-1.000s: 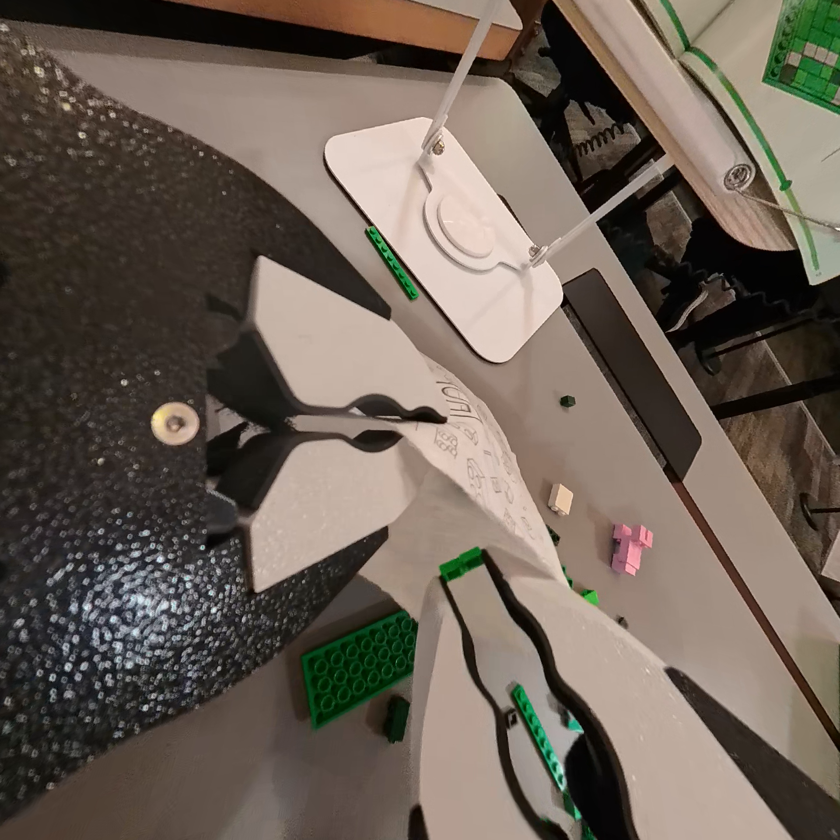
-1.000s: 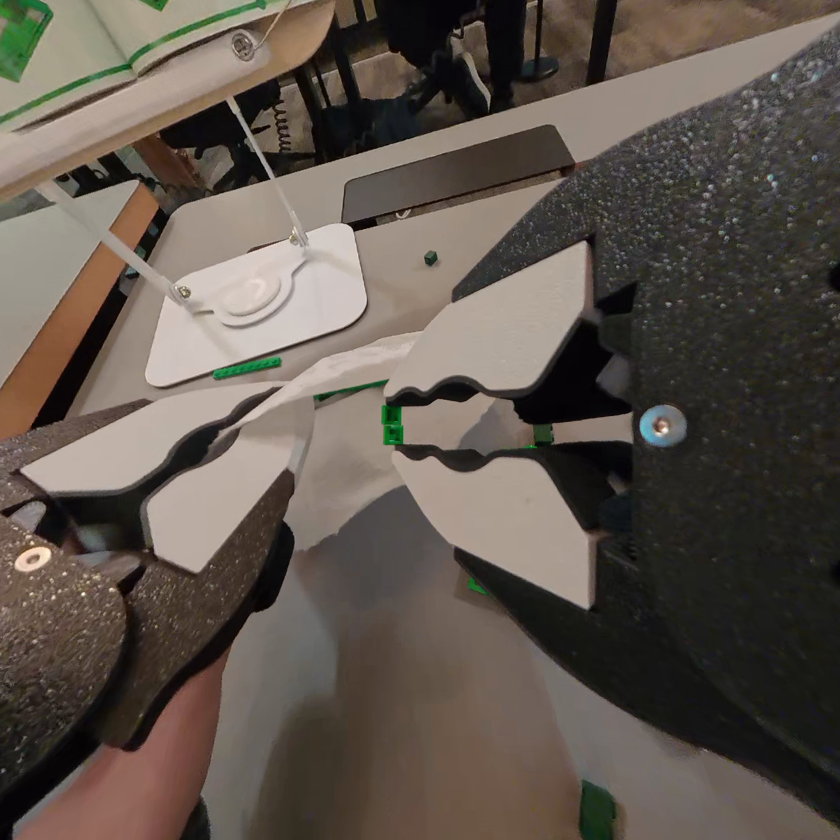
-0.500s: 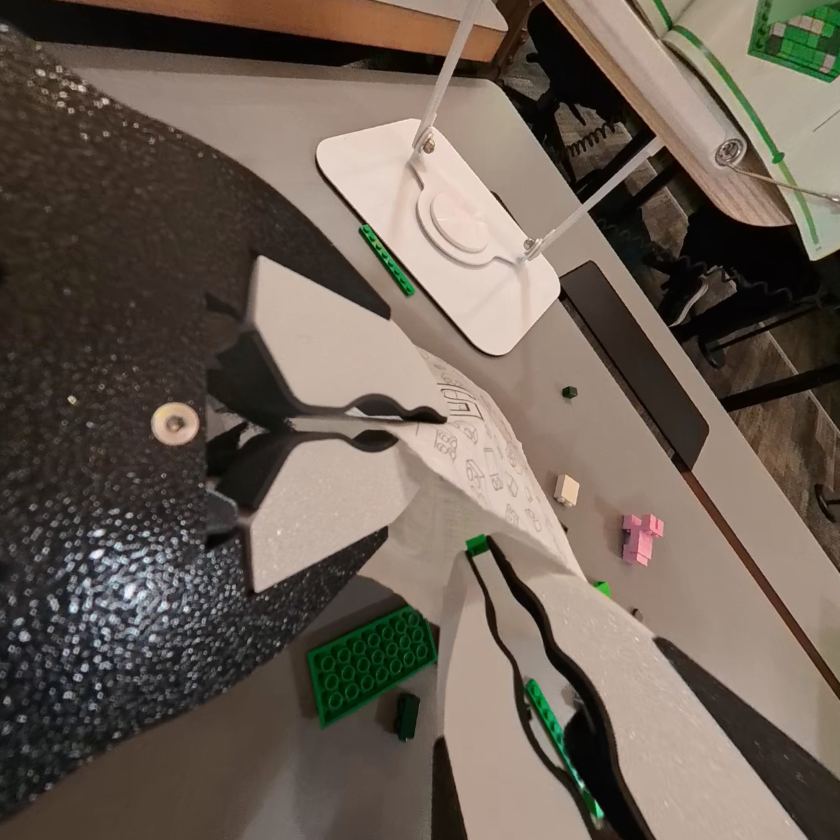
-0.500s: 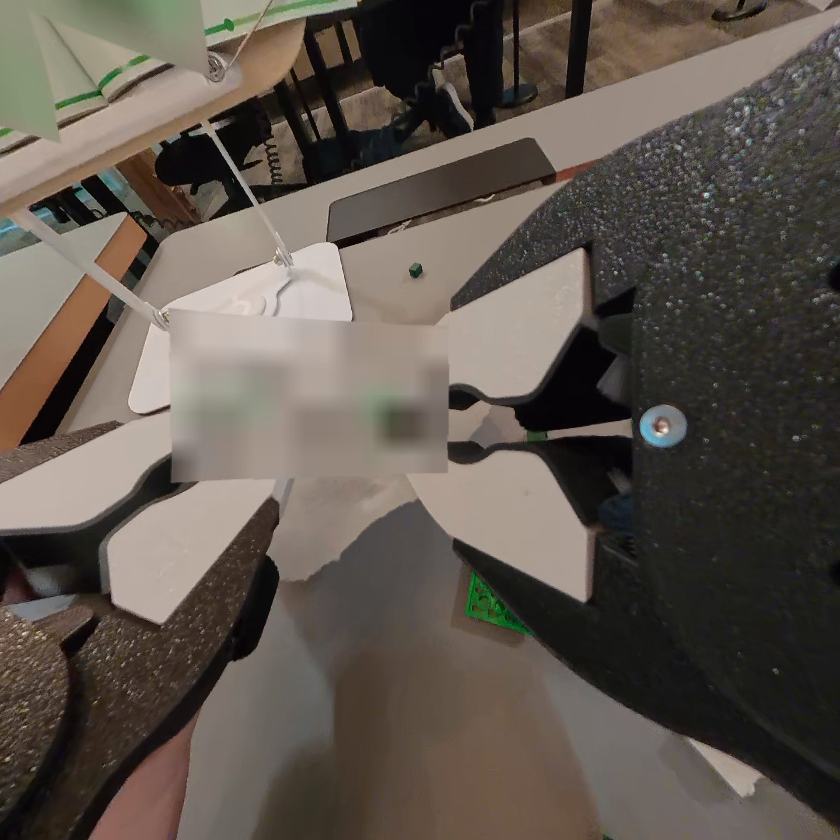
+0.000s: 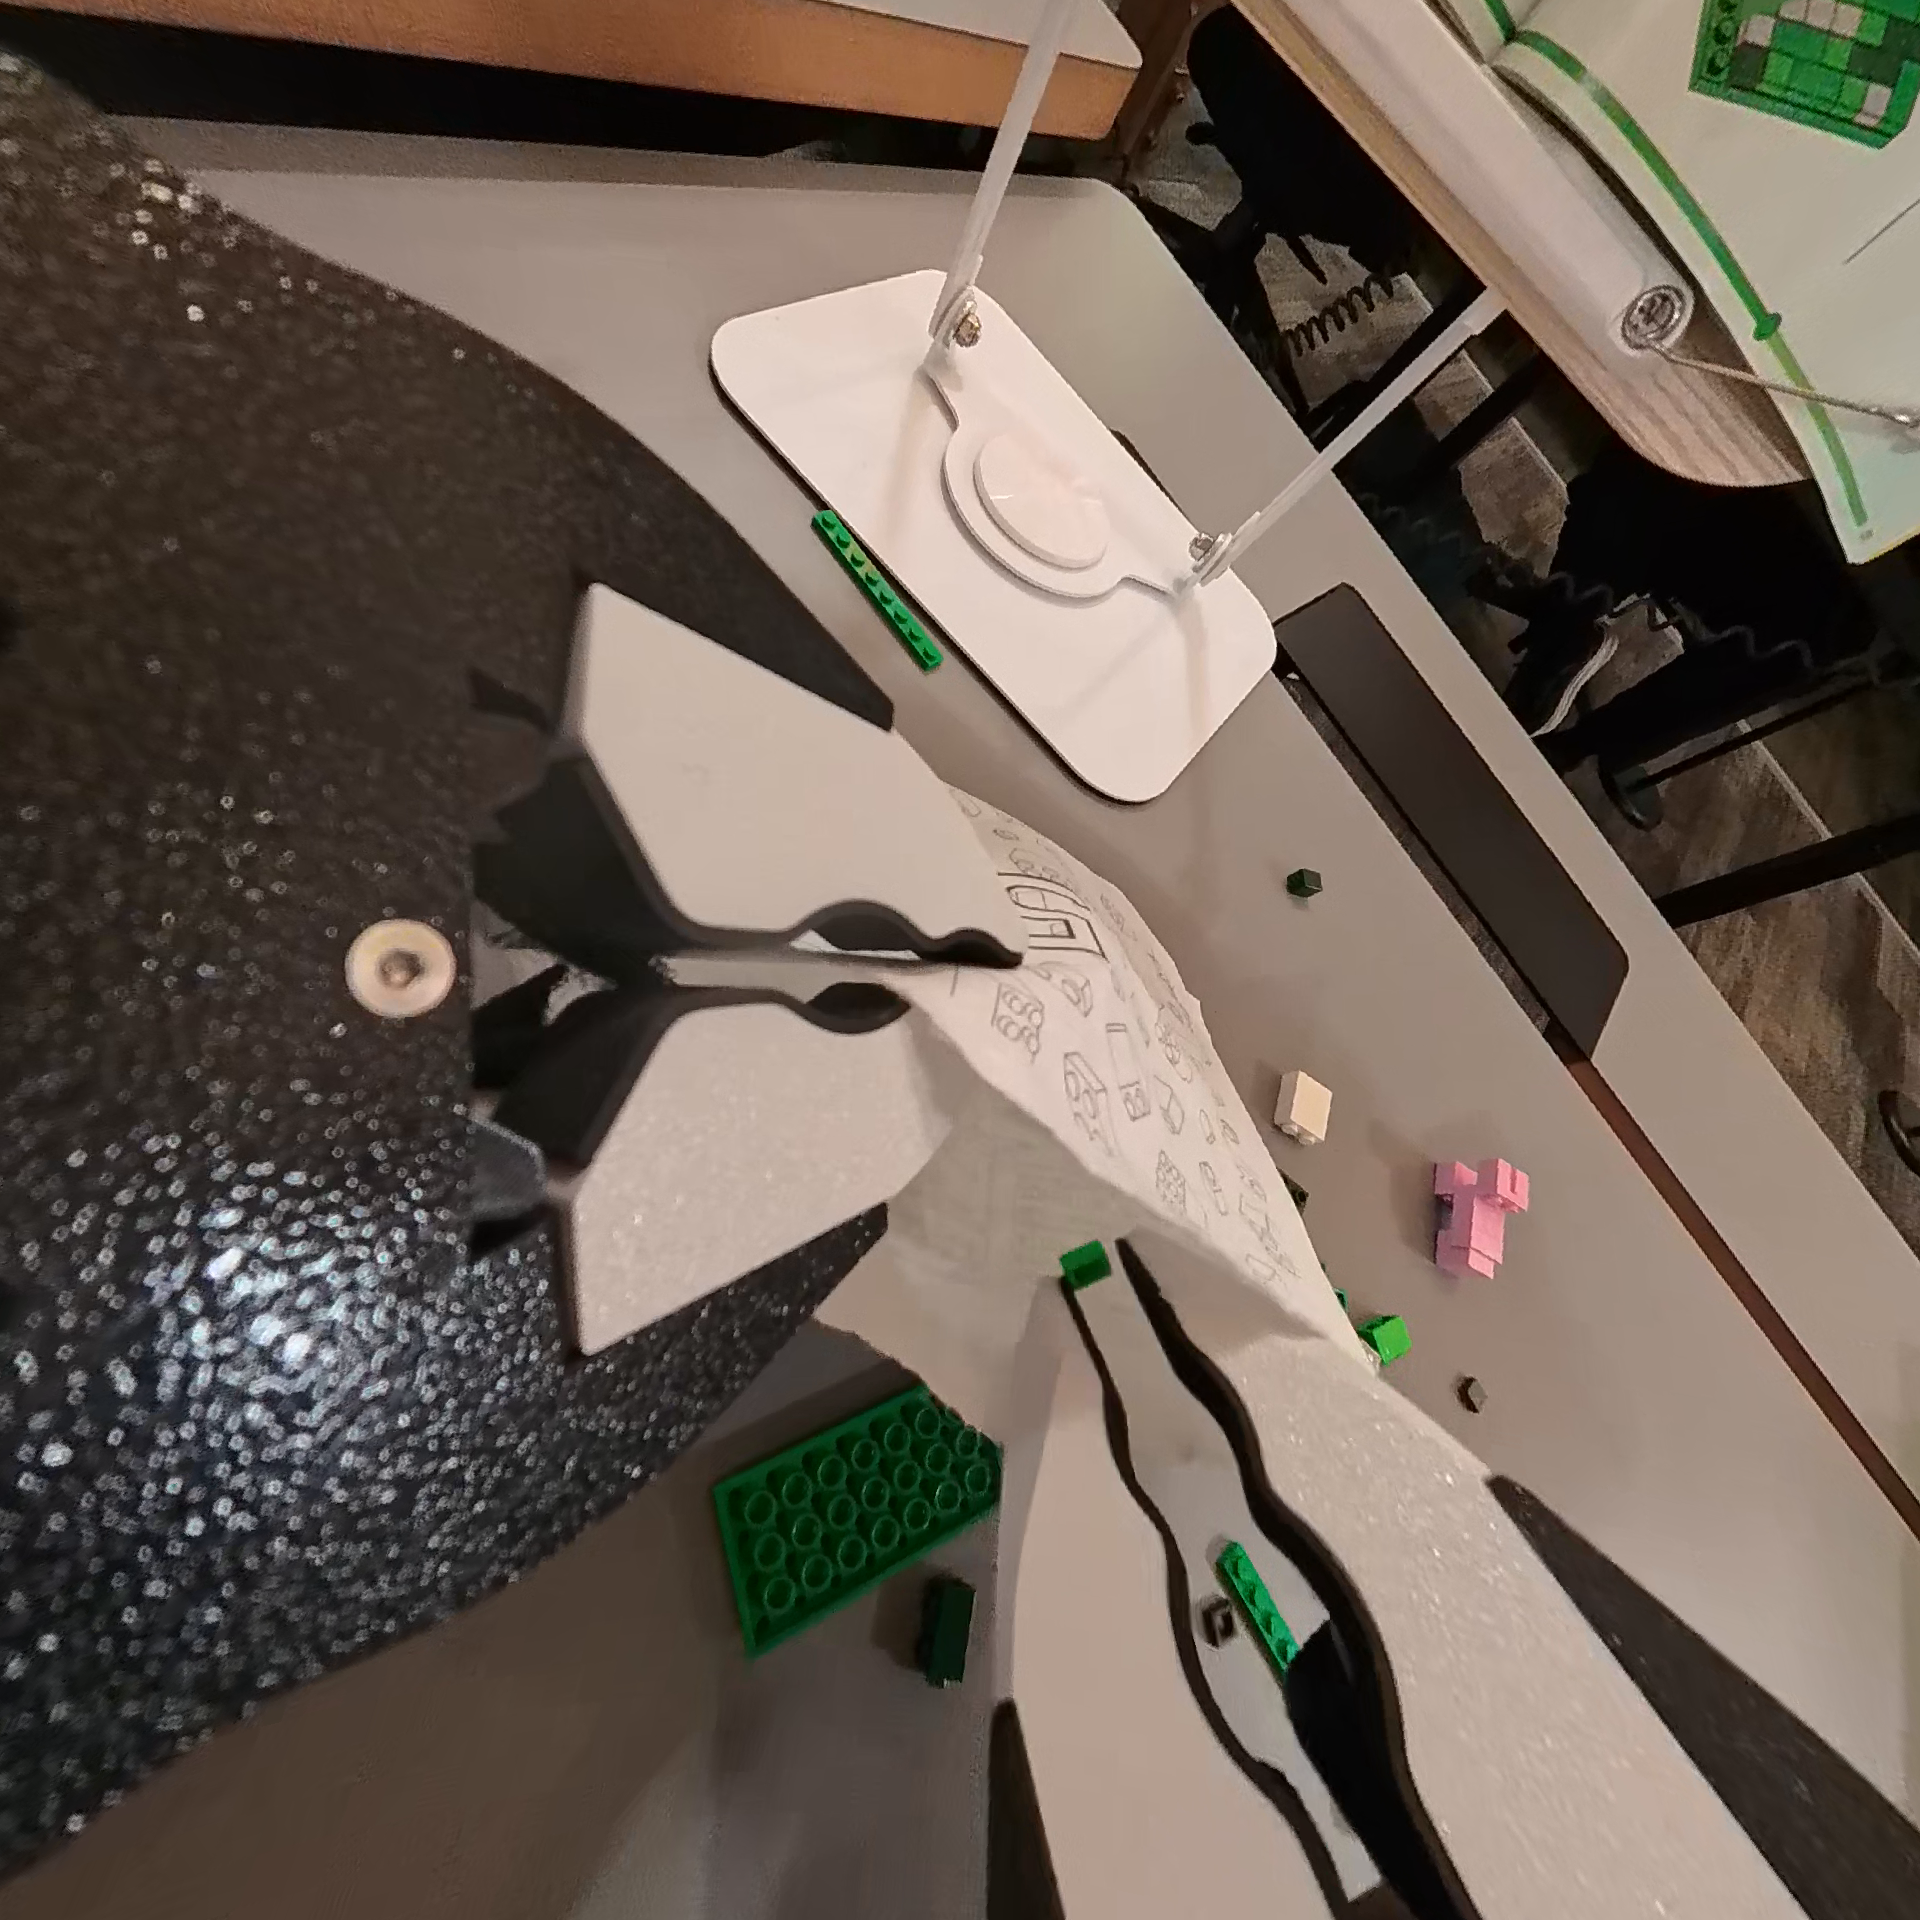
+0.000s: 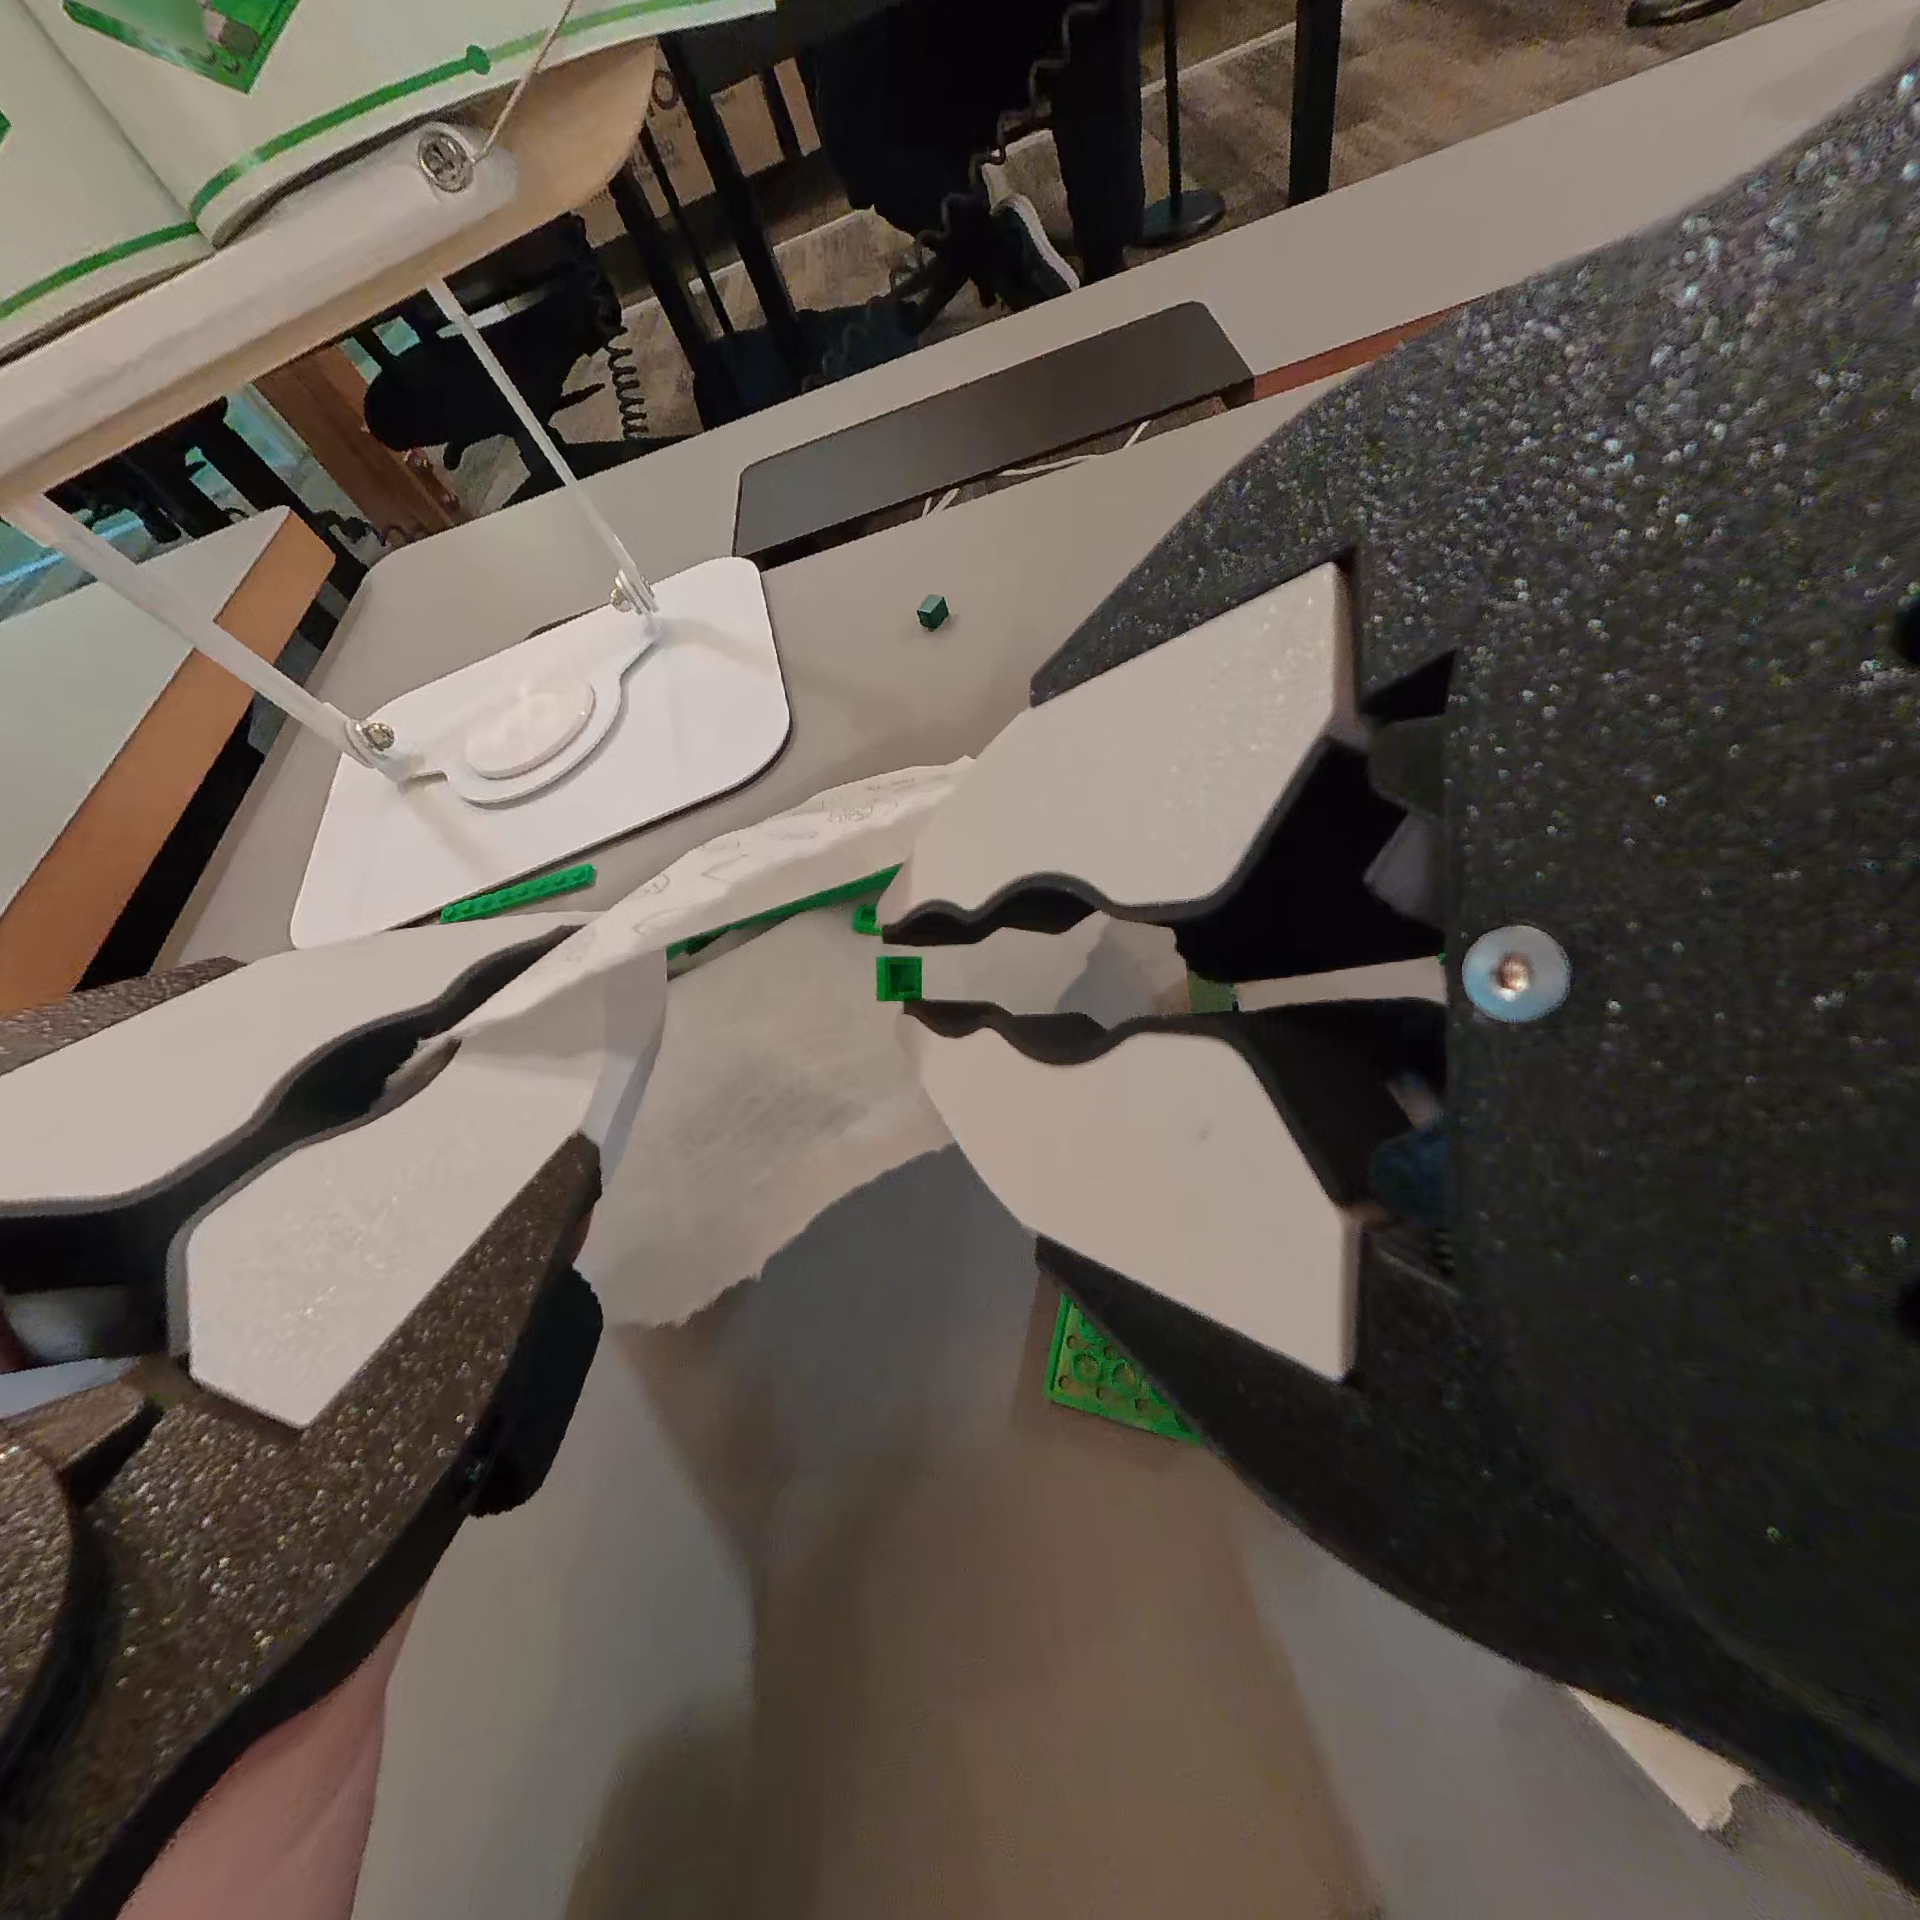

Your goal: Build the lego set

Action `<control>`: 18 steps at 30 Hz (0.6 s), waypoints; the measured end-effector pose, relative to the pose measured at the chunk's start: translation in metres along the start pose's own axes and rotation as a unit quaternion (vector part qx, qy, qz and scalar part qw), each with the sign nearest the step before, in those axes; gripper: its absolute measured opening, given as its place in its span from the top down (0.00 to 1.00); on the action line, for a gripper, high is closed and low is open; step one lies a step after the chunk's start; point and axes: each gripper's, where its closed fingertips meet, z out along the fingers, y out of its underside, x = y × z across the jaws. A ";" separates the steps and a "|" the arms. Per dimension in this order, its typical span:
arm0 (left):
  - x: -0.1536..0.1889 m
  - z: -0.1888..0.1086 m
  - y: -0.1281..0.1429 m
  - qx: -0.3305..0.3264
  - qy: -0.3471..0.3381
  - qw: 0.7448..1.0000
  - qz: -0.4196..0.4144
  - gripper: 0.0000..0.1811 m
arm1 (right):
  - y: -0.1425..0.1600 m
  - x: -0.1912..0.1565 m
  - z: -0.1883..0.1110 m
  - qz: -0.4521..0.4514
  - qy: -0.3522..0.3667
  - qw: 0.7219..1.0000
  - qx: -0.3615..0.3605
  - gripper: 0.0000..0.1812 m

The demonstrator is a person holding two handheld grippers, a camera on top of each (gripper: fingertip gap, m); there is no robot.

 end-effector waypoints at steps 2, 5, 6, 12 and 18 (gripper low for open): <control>0.000 0.000 0.000 0.000 0.001 1.000 -0.001 1.00 | -0.001 0.001 -0.001 0.000 0.005 1.000 0.005 0.93; 0.000 0.000 0.000 0.000 0.001 1.000 -0.001 1.00 | -0.003 0.003 -0.001 0.000 0.008 1.000 0.010 0.88; 0.000 0.000 0.000 0.000 0.002 1.000 -0.001 1.00 | -0.003 0.003 -0.001 0.000 0.008 1.000 0.009 0.92; 0.001 0.001 0.001 -0.002 0.004 1.000 0.001 1.00 | -0.003 0.004 0.000 -0.010 0.016 1.000 0.012 0.86; 0.003 0.001 0.001 -0.004 0.008 1.000 0.003 1.00 | -0.002 0.000 0.000 -0.020 0.007 1.000 0.013 0.95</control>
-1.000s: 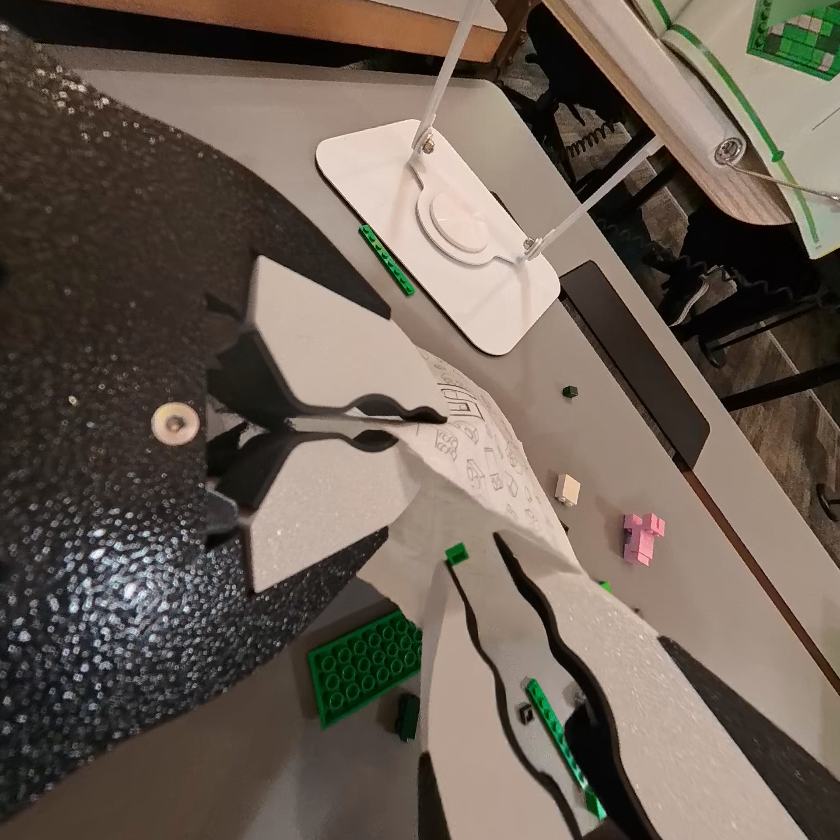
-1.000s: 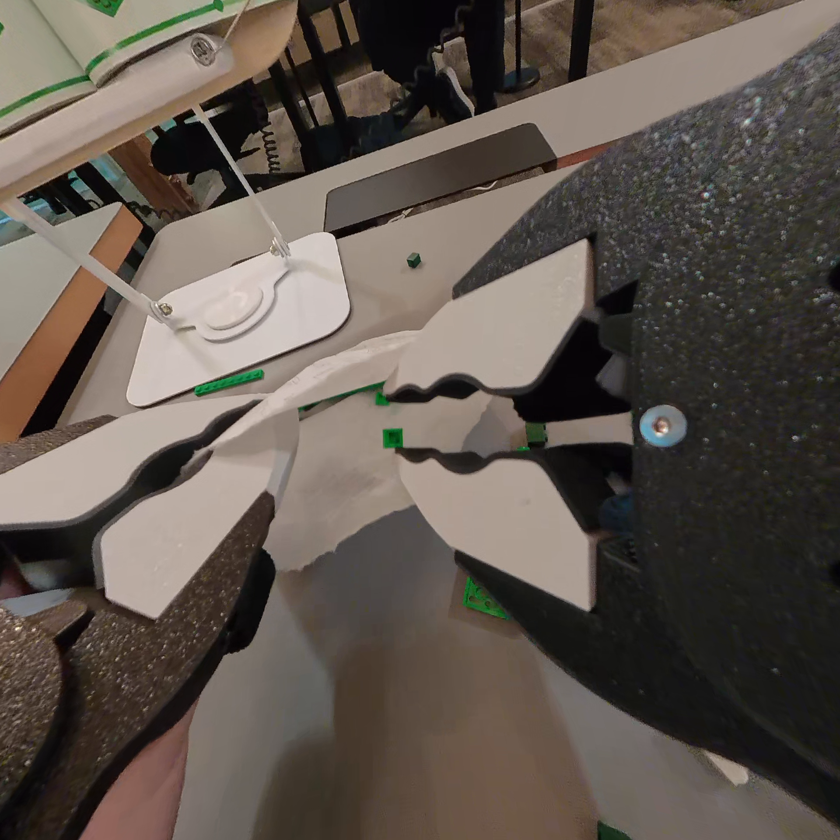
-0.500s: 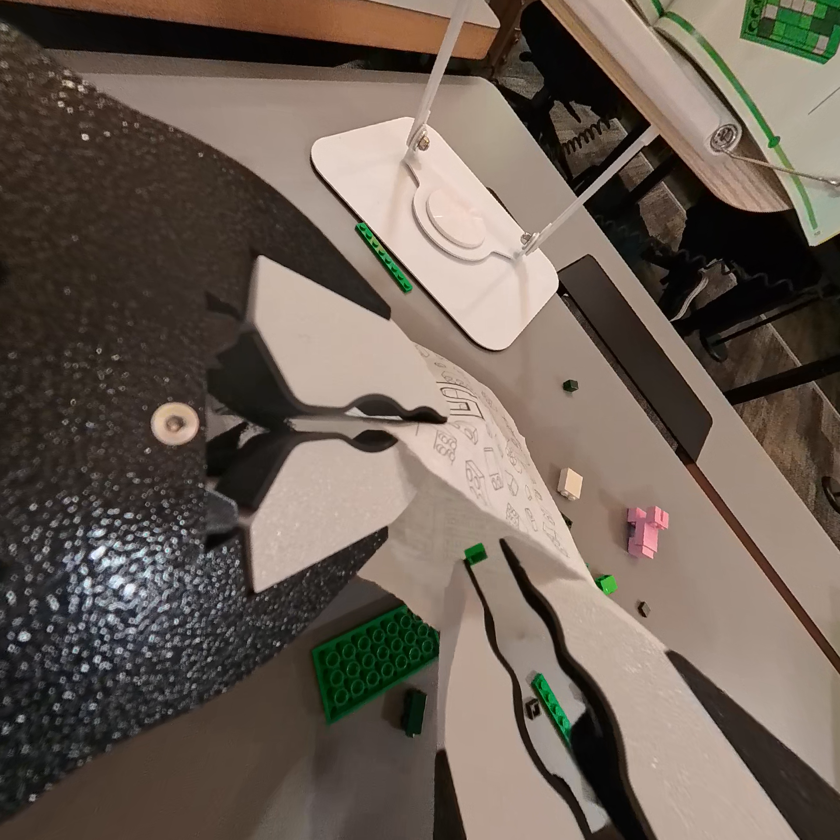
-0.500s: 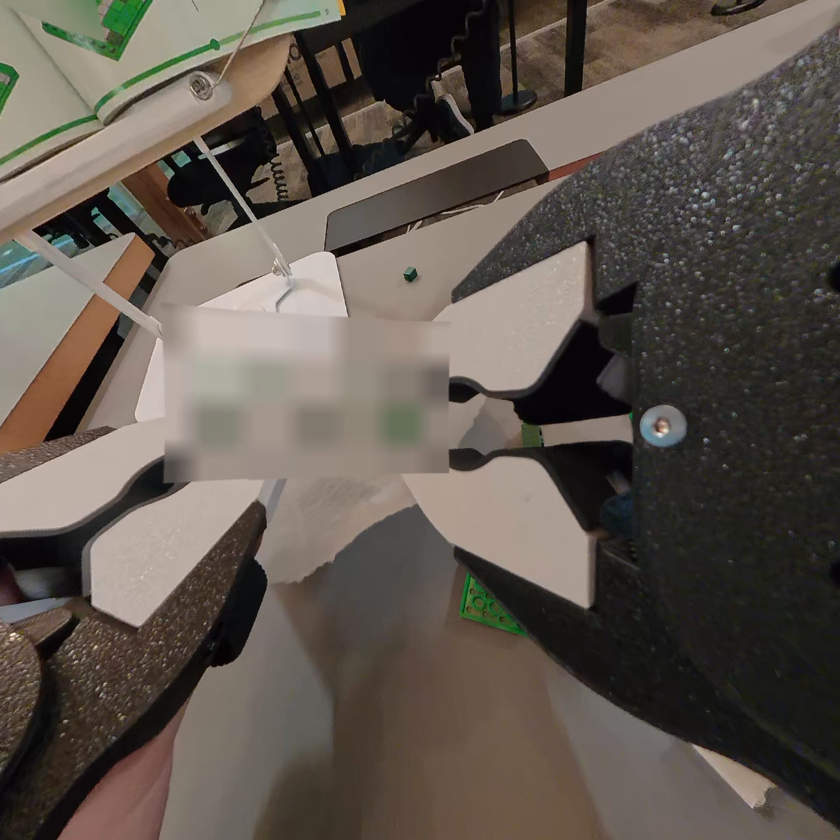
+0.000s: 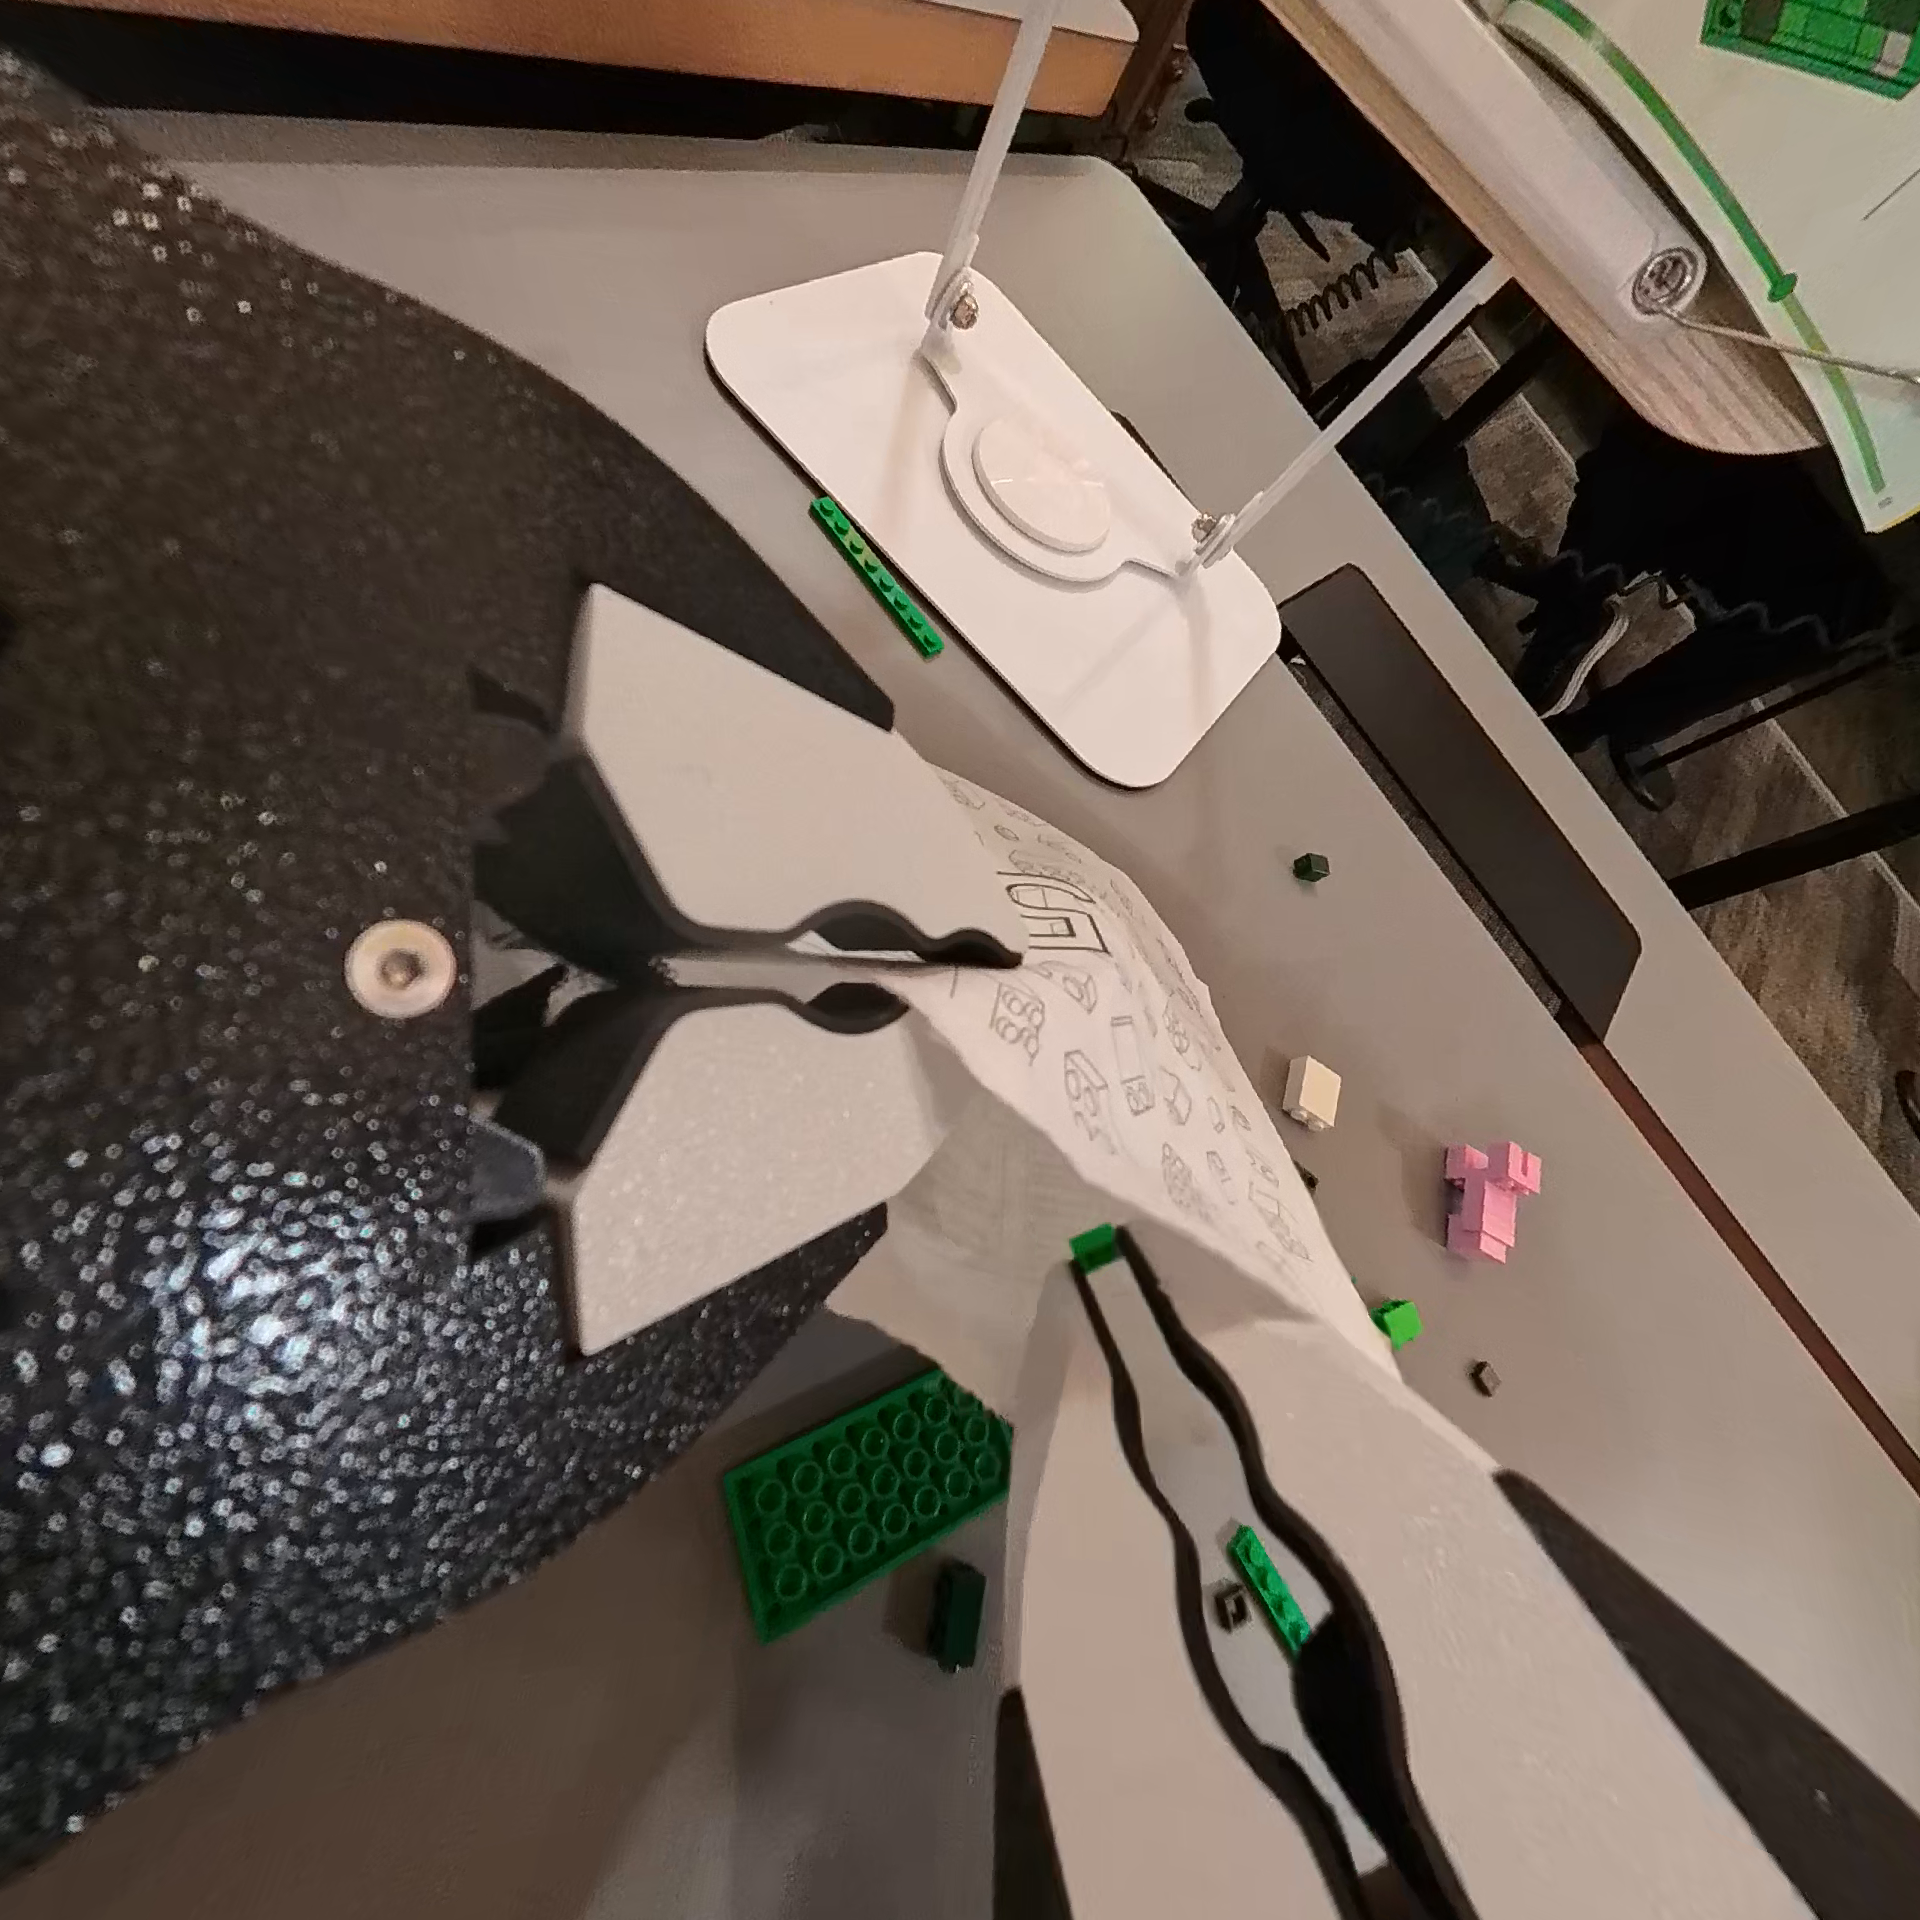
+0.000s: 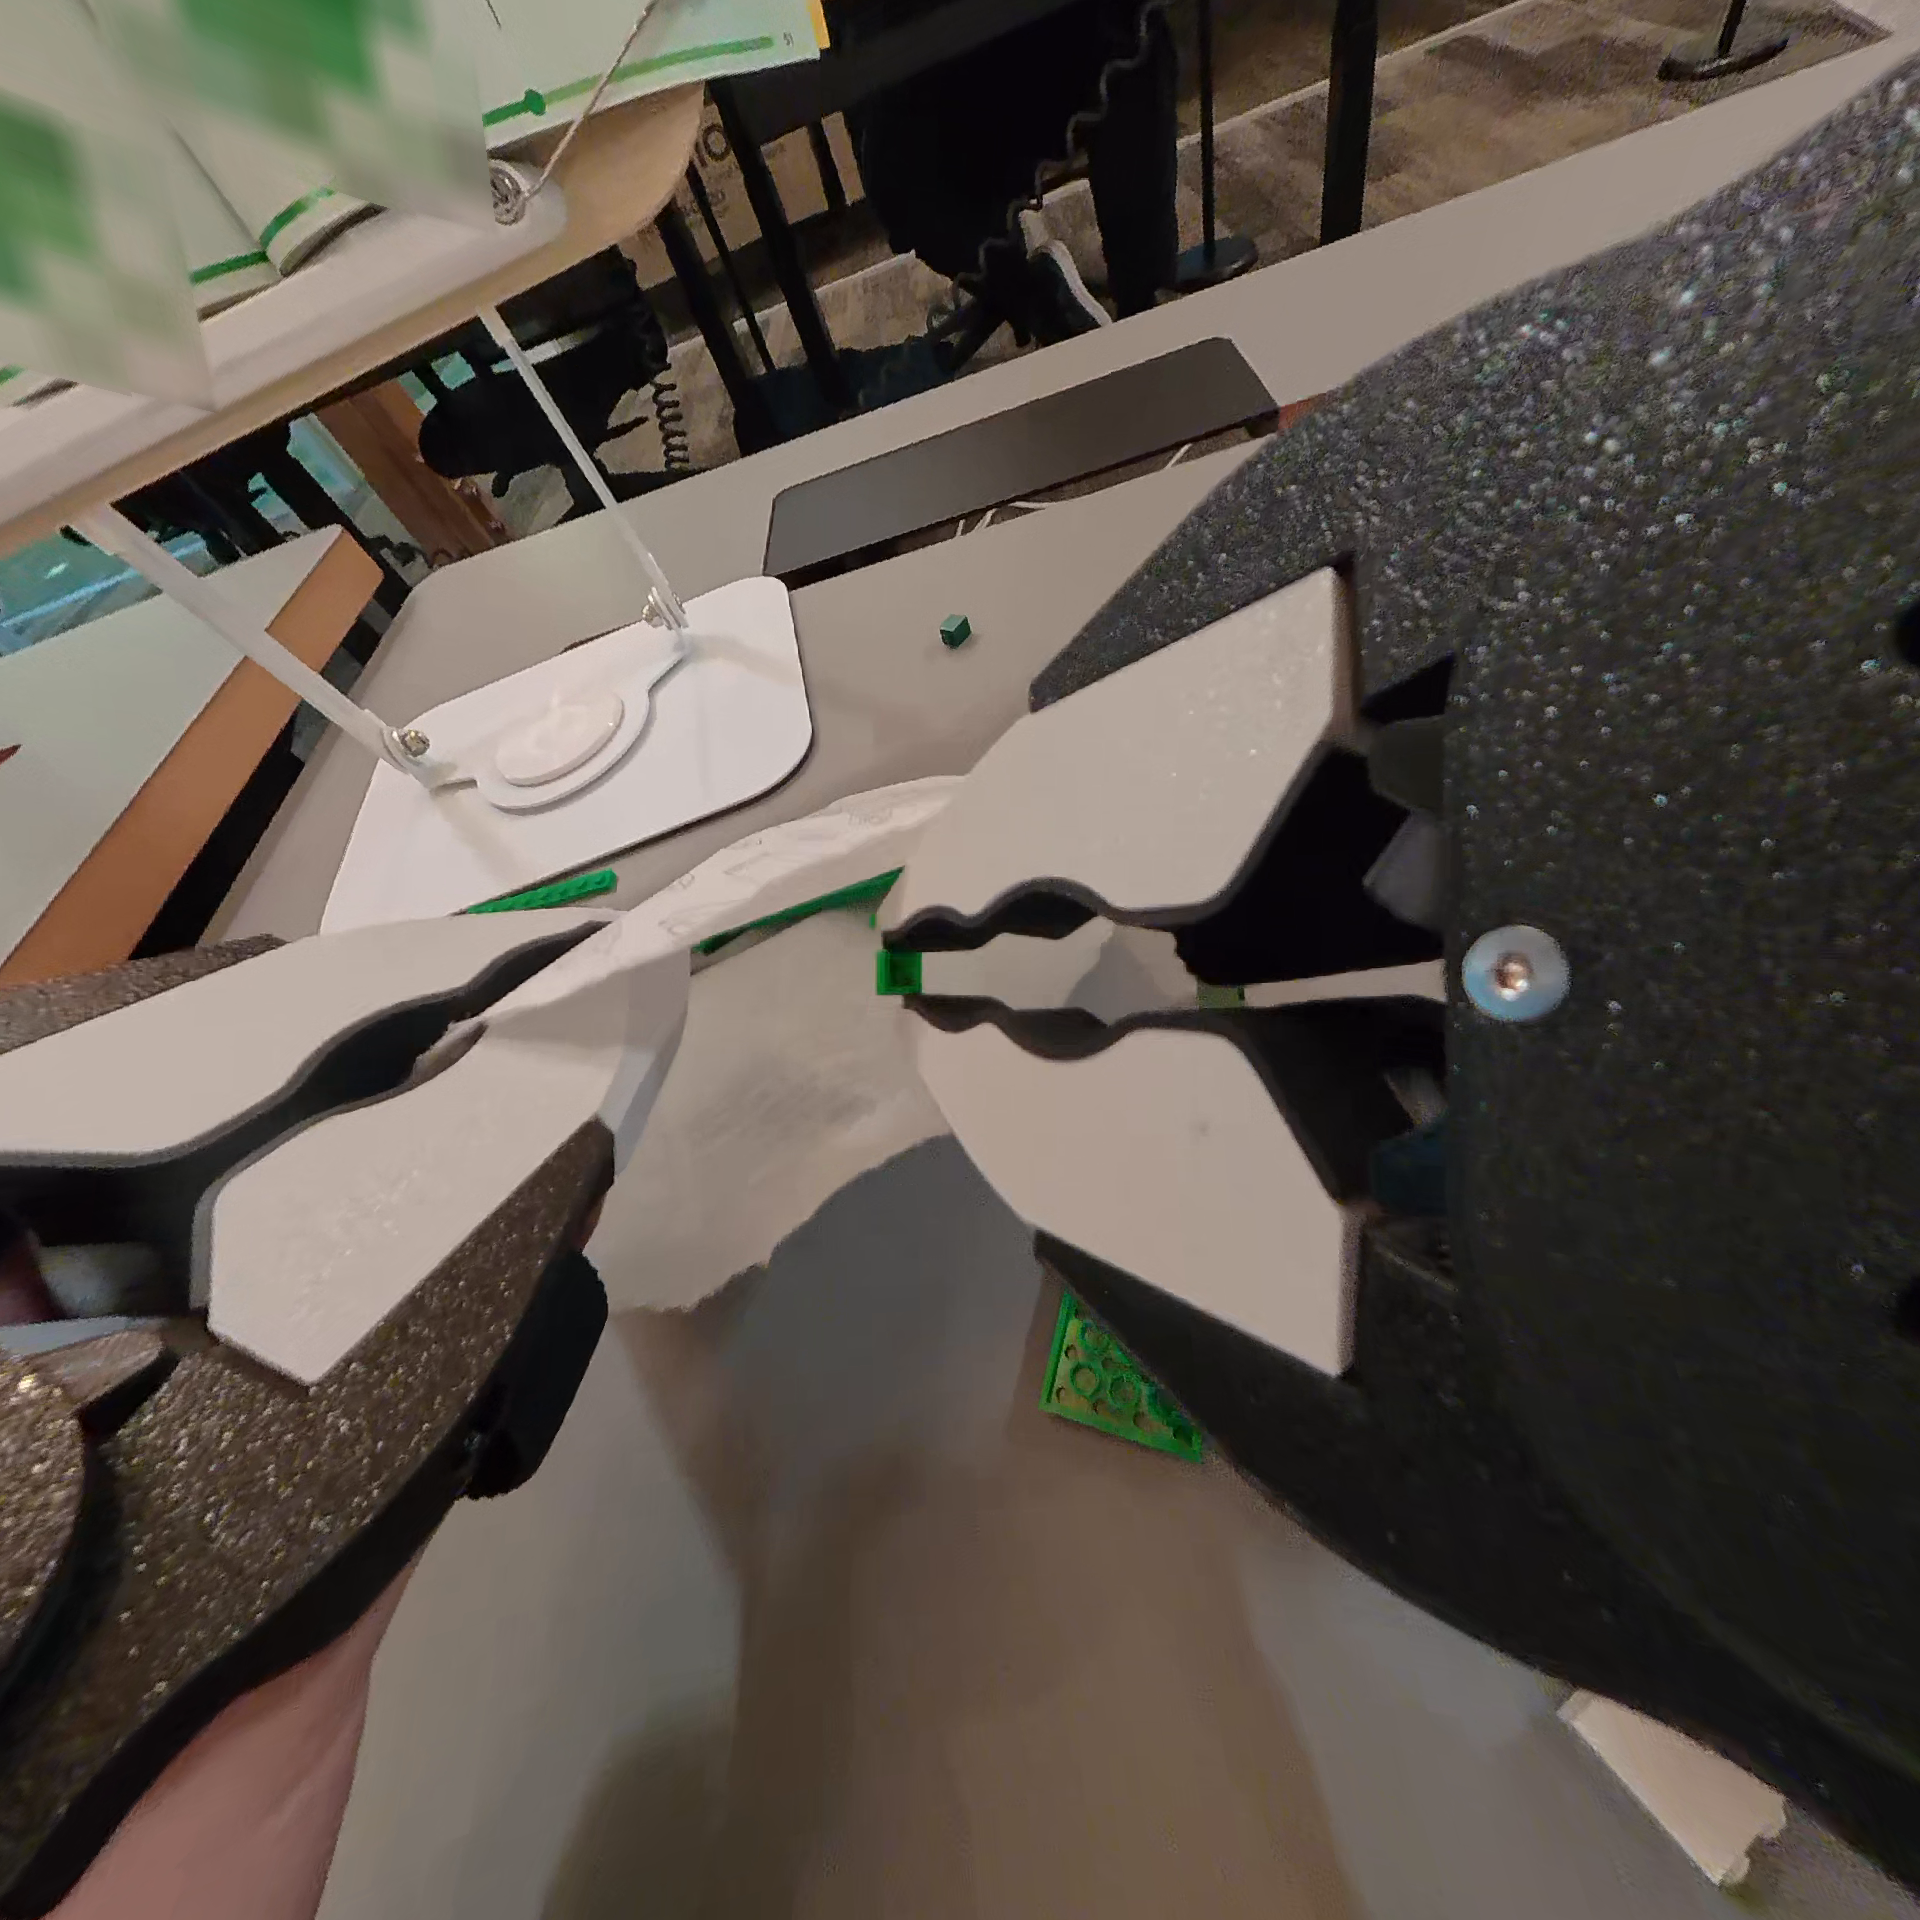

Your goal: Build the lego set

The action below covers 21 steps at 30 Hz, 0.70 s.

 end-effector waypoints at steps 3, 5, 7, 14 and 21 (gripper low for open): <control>0.000 0.000 0.000 0.000 0.001 1.000 0.000 1.00 | 0.000 -0.001 0.000 0.006 -0.005 1.000 0.003 0.93; 0.000 0.000 0.000 0.000 0.000 1.000 0.002 1.00 | 0.000 0.000 0.001 0.005 -0.003 1.000 0.002 0.84; 0.000 0.000 0.000 -0.002 -0.003 1.000 0.006 1.00 | 0.000 0.000 0.000 0.002 -0.001 1.000 0.004 0.83; 0.000 0.000 0.000 -0.003 -0.004 1.000 0.004 1.00 | -0.012 0.003 -0.015 -0.047 0.040 0.998 0.023 0.79; 0.005 0.002 0.000 -0.011 -0.011 0.999 0.032 1.00 | -0.012 0.020 -0.019 -0.063 0.073 0.995 0.007 0.68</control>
